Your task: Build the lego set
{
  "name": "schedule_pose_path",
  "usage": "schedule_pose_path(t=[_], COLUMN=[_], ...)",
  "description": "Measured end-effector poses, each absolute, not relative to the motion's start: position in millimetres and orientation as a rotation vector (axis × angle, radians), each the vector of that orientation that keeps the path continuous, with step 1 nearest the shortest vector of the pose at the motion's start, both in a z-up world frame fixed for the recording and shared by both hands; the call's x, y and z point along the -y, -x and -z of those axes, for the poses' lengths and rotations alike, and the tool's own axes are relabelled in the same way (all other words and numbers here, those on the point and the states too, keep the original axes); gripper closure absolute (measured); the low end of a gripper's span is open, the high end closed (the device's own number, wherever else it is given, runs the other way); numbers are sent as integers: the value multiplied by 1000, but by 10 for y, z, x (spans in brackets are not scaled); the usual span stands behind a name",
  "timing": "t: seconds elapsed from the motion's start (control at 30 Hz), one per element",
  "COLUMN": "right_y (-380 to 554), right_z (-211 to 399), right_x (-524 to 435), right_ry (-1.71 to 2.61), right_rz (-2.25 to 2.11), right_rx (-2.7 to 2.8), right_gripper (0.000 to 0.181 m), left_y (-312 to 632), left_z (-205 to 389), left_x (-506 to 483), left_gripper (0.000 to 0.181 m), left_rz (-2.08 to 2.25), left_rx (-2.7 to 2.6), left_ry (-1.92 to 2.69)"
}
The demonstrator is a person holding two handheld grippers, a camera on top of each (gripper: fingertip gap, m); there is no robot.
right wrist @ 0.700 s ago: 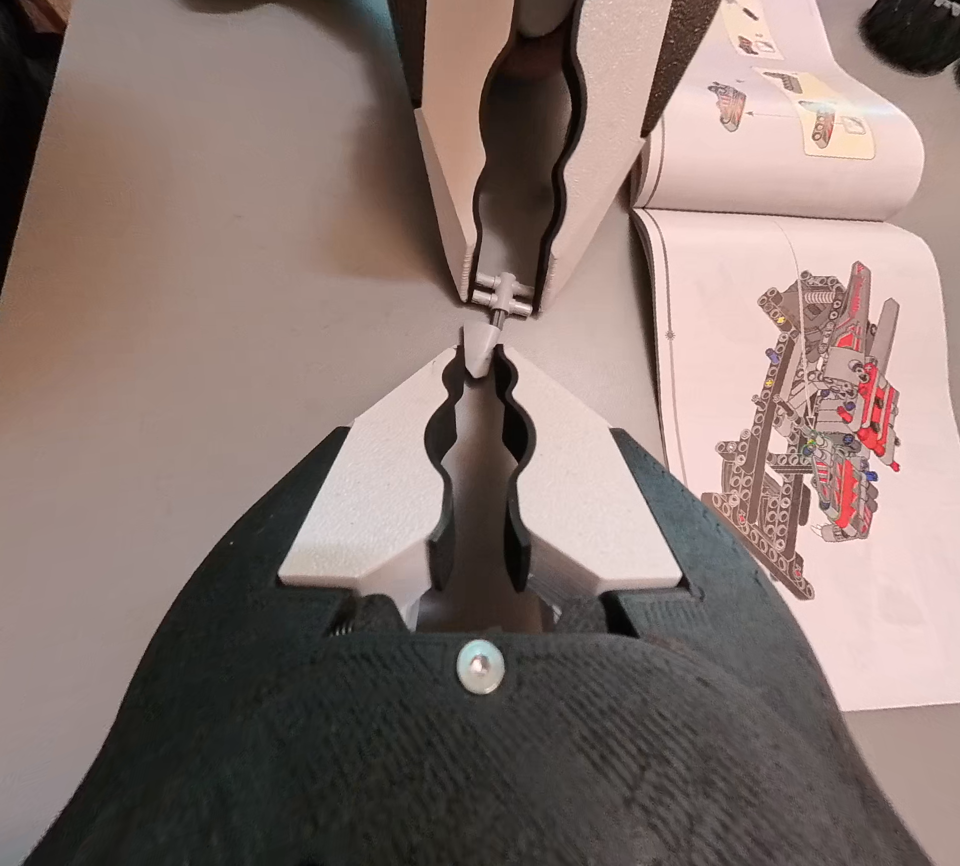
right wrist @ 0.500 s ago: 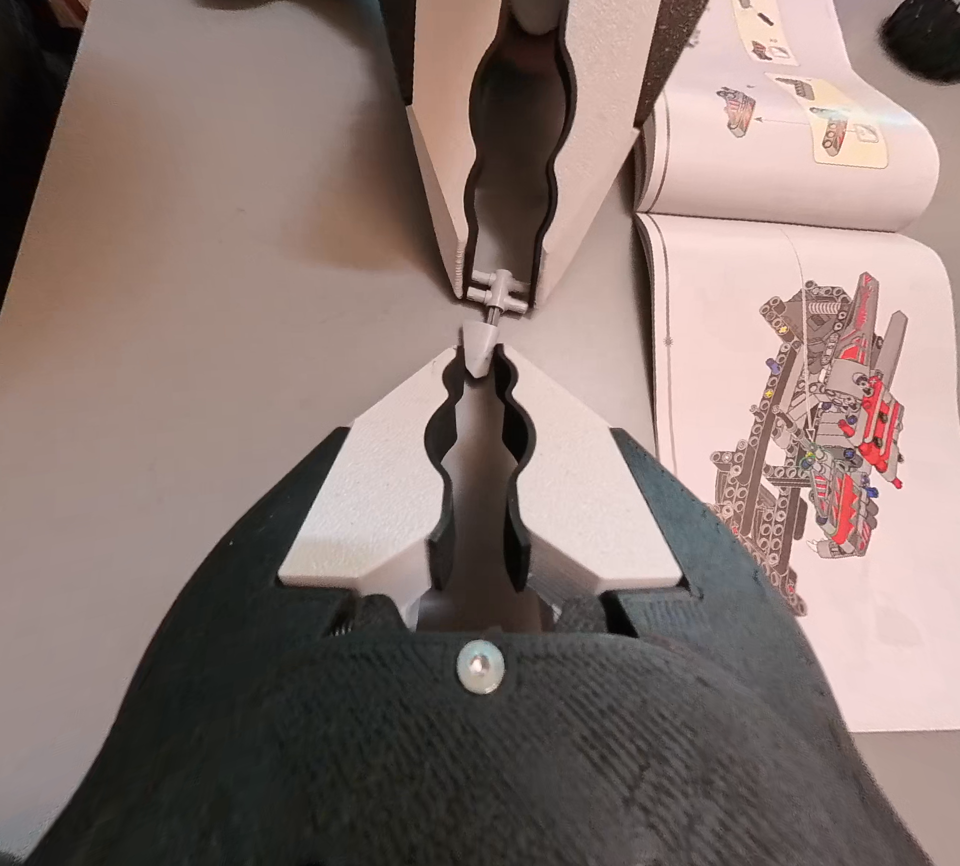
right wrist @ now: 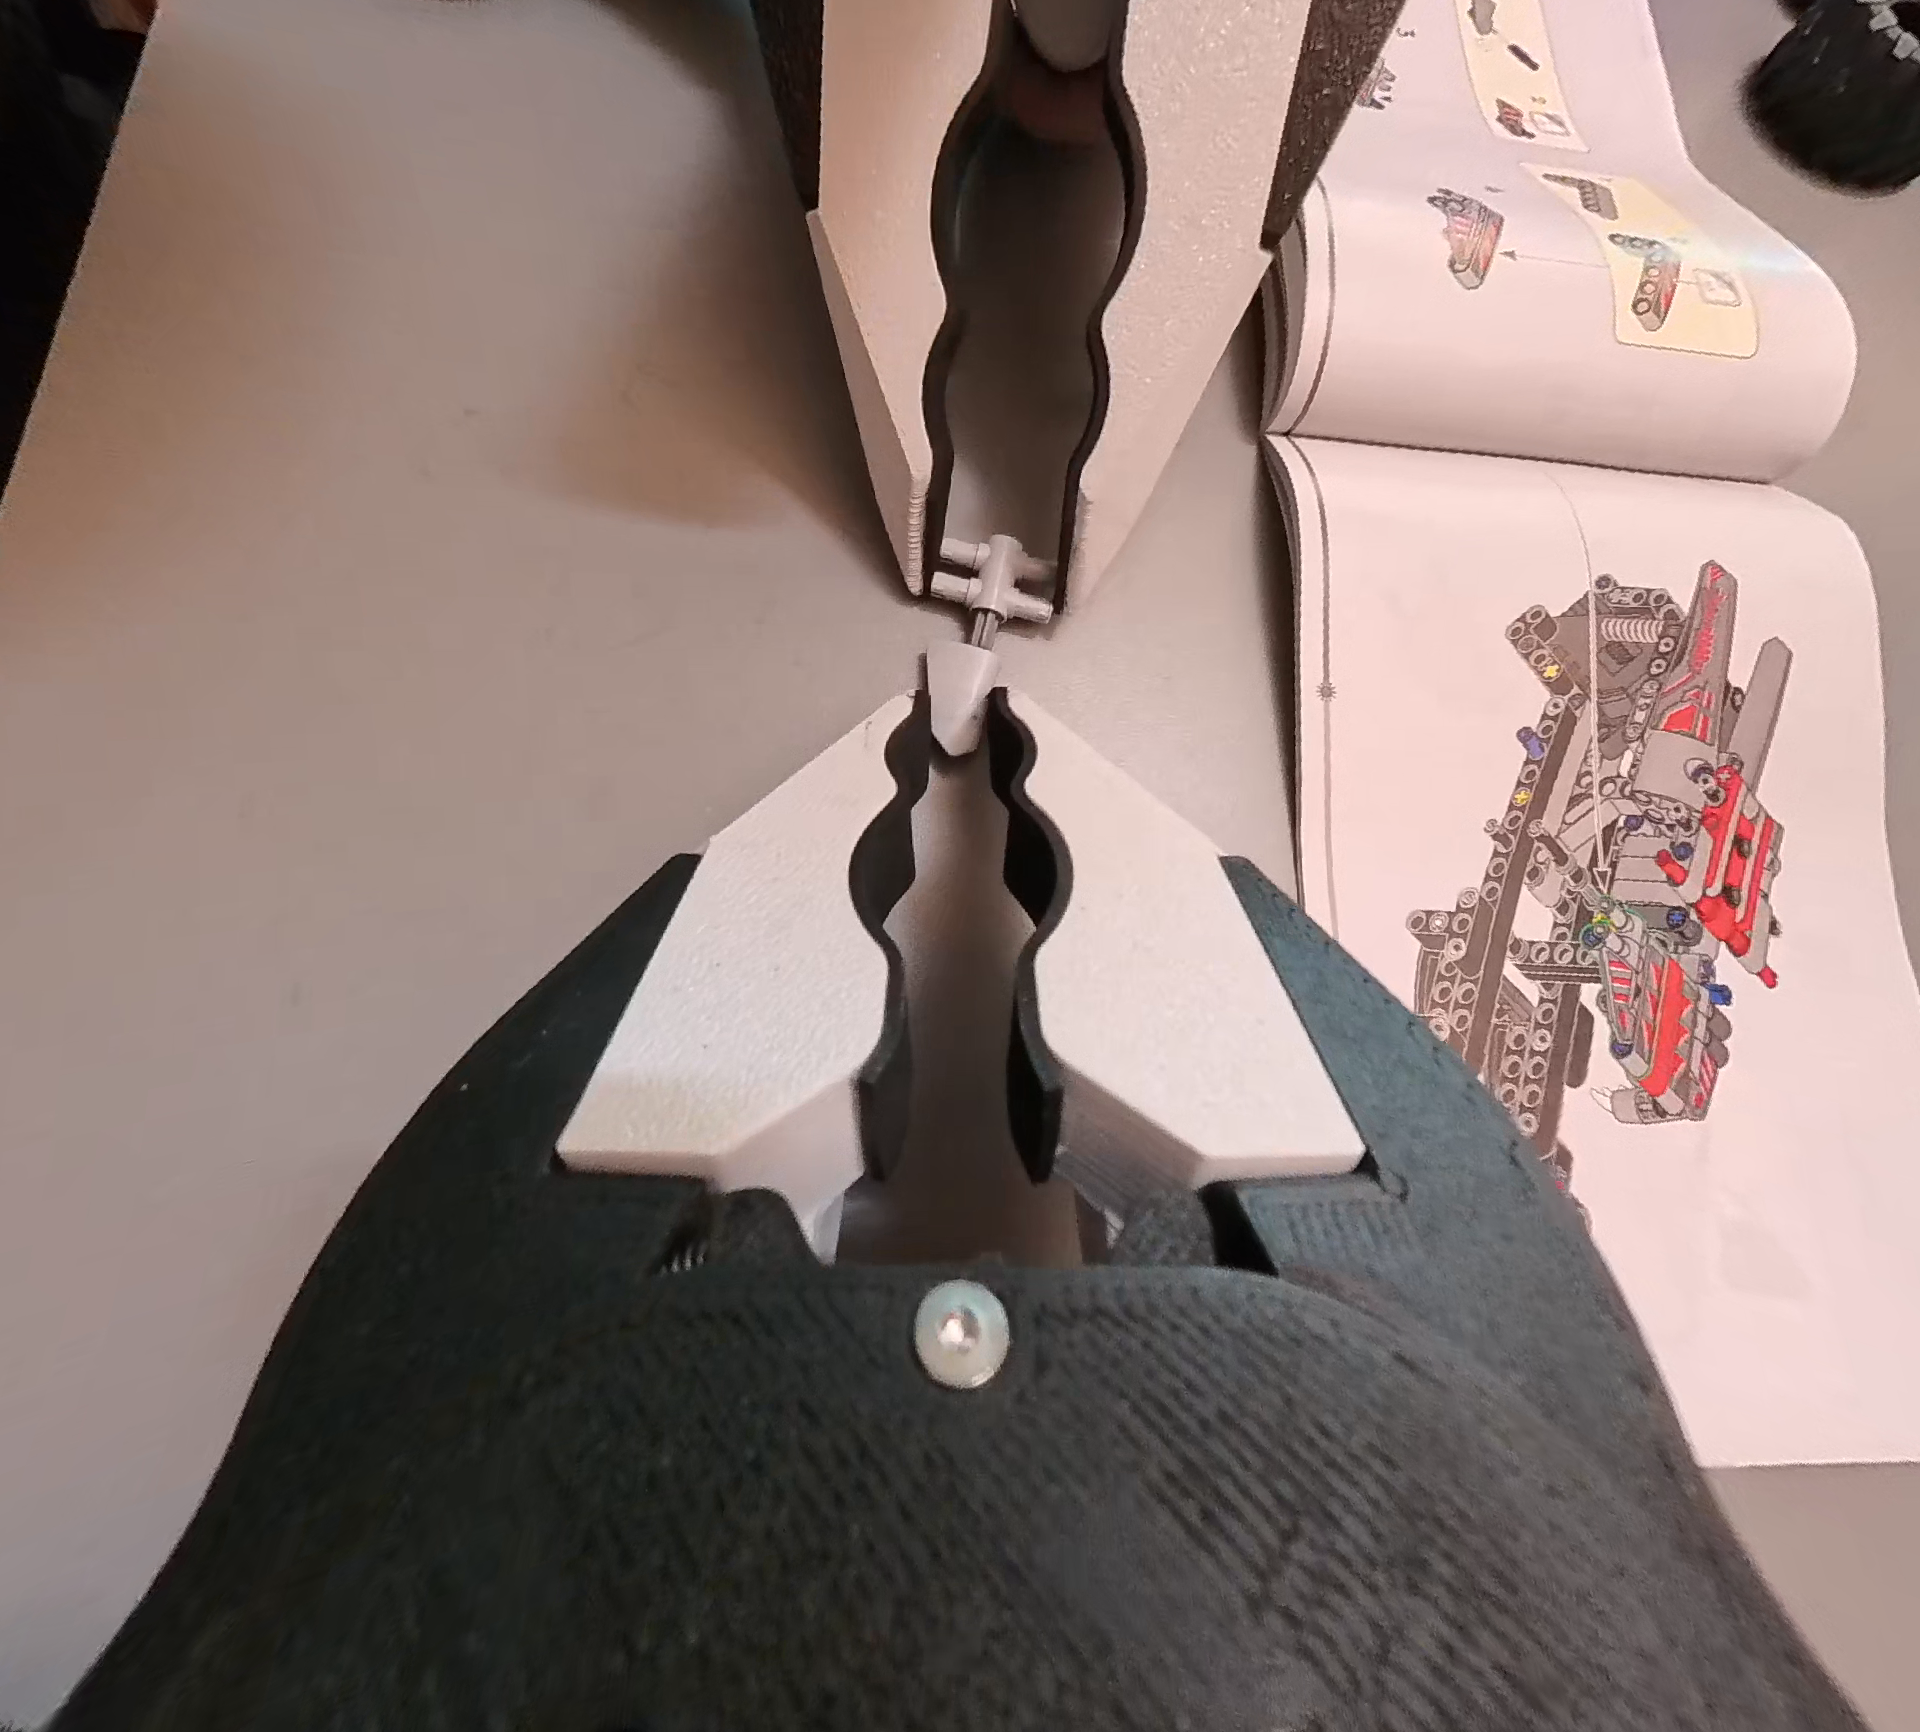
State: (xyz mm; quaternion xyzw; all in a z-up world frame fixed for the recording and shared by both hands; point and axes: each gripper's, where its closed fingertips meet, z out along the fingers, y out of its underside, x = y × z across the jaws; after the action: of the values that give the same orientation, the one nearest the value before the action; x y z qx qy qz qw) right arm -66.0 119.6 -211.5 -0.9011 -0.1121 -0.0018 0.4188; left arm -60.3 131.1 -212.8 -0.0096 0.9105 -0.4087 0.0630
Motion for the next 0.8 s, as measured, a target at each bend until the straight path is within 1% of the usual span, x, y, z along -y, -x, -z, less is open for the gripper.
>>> schedule_pose_path(t=[0.5, 0.8], right_y=[654, 653], right_z=[2114, 2115], right_x=[-1208, -1218], right_ry=[2256, 2257], right_rz=[-38, -73], right_rx=[322, 341], right_gripper=[172, 172], left_y=[596, 596], left_z=[2124, 2136], left_x=[-1320, -1323], left_gripper=[160, 160], left_rz=[1227, 1256], left_rx=[-2732, -2815], left_ry=[8, 142])
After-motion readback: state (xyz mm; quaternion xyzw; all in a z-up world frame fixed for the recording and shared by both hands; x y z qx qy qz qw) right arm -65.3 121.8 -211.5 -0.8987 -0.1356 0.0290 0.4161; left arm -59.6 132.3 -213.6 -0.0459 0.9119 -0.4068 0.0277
